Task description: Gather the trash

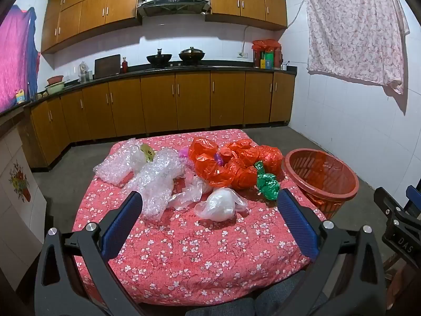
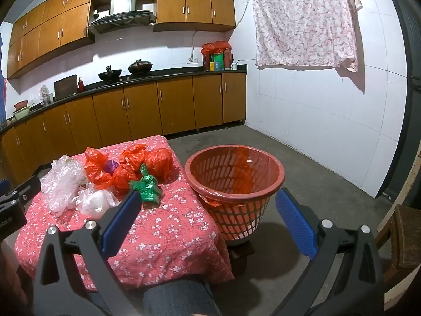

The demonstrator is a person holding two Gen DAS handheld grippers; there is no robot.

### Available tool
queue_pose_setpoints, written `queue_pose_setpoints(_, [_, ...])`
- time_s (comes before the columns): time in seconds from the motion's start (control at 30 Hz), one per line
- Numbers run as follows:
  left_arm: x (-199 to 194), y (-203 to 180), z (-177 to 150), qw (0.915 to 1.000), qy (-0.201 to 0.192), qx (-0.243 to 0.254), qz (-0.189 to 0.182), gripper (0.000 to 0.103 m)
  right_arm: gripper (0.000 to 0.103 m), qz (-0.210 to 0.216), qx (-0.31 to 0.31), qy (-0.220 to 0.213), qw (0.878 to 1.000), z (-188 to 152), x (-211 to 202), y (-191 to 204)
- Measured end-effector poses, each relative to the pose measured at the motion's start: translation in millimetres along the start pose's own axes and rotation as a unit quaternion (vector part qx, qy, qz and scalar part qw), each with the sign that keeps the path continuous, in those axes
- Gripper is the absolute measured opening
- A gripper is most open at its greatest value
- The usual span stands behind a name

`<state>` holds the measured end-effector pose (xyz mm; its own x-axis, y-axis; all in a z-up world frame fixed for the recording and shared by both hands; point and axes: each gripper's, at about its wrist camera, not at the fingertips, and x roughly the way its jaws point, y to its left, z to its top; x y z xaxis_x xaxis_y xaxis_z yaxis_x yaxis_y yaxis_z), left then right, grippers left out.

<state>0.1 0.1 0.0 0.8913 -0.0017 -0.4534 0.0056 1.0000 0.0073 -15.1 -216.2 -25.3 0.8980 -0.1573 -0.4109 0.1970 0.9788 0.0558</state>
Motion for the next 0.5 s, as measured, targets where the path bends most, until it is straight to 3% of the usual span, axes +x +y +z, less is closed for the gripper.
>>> queue_pose_setpoints(0.5, [0.0, -0.2, 0.0, 1.0, 0.001, 0.001, 0.001, 0.101, 0.099, -0.001, 0.0, 0.001, 1.0, 0.2, -0.2, -0.6])
